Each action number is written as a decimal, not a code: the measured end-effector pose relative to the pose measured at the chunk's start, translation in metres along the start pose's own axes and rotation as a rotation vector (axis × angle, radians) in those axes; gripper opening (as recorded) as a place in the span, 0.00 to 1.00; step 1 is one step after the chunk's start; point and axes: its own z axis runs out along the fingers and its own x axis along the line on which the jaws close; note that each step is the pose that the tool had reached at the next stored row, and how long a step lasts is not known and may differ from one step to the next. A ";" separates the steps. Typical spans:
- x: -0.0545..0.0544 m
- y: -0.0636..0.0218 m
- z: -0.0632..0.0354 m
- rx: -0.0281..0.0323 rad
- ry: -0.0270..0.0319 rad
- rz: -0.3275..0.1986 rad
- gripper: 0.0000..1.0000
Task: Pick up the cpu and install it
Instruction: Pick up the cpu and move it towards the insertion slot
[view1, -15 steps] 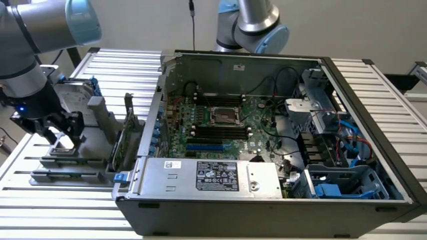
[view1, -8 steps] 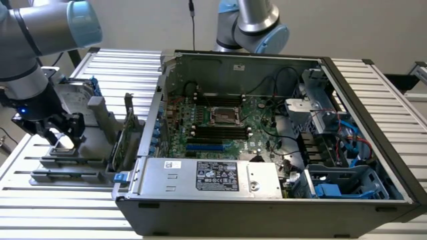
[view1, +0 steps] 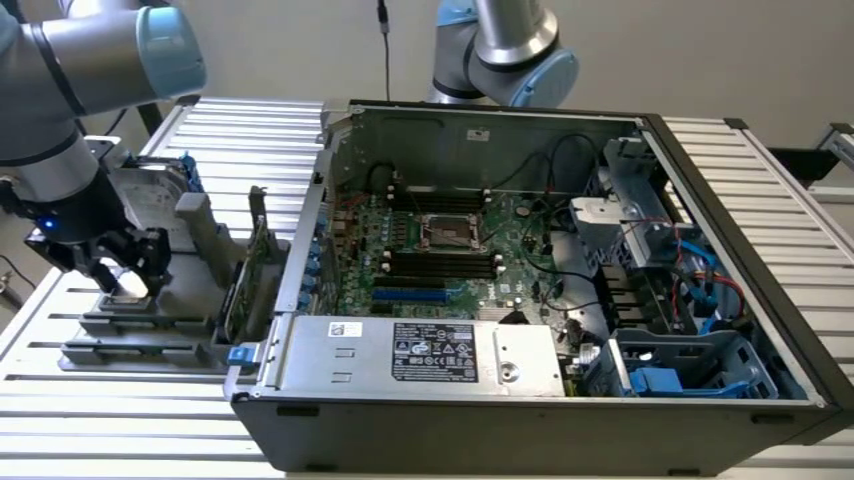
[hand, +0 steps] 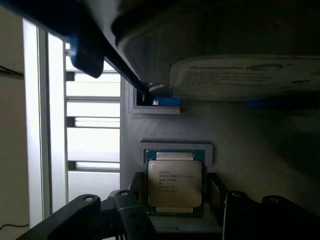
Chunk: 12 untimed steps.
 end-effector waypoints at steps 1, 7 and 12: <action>0.000 0.0000 0.0002 -0.0001 -0.0002 0.000 0.62; 0.000 0.0000 0.0008 -0.0001 -0.0001 0.000 0.62; 0.000 0.0000 0.0009 -0.0004 -0.0001 0.000 0.55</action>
